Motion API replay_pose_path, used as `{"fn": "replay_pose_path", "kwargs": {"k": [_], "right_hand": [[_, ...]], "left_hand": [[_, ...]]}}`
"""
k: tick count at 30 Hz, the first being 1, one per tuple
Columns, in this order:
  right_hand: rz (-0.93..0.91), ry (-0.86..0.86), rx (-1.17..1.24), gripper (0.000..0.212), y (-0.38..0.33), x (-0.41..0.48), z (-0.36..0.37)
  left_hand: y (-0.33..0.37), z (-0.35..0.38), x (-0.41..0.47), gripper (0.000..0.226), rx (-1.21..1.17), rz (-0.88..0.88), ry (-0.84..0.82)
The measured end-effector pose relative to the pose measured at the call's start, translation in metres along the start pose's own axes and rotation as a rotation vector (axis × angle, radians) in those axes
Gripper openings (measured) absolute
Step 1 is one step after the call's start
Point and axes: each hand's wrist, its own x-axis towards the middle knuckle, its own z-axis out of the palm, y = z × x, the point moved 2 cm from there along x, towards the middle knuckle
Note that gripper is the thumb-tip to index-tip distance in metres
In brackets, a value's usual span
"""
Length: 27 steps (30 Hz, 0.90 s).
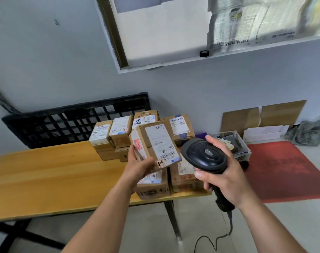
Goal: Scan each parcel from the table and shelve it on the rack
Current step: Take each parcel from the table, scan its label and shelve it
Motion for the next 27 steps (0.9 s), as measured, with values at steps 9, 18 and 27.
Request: {"fn": "replay_pose_path", "kwargs": {"k": [9, 18, 27], "right_hand": [[-0.031, -0.210, 0.103, 0.085, -0.036, 0.009, 0.077], [-0.016, -0.338, 0.007, 0.083, -0.036, 0.010, 0.118], [0.000, -0.368, 0.008, 0.081, -0.030, 0.014, 0.118]], "left_hand": [[0.008, -0.088, -0.018, 0.111, -0.031, 0.154, 0.134], [0.017, -0.132, -0.038, 0.112, -0.035, 0.226, 0.218], [0.015, -0.140, -0.047, 0.112, -0.055, 0.214, 0.270]]}}
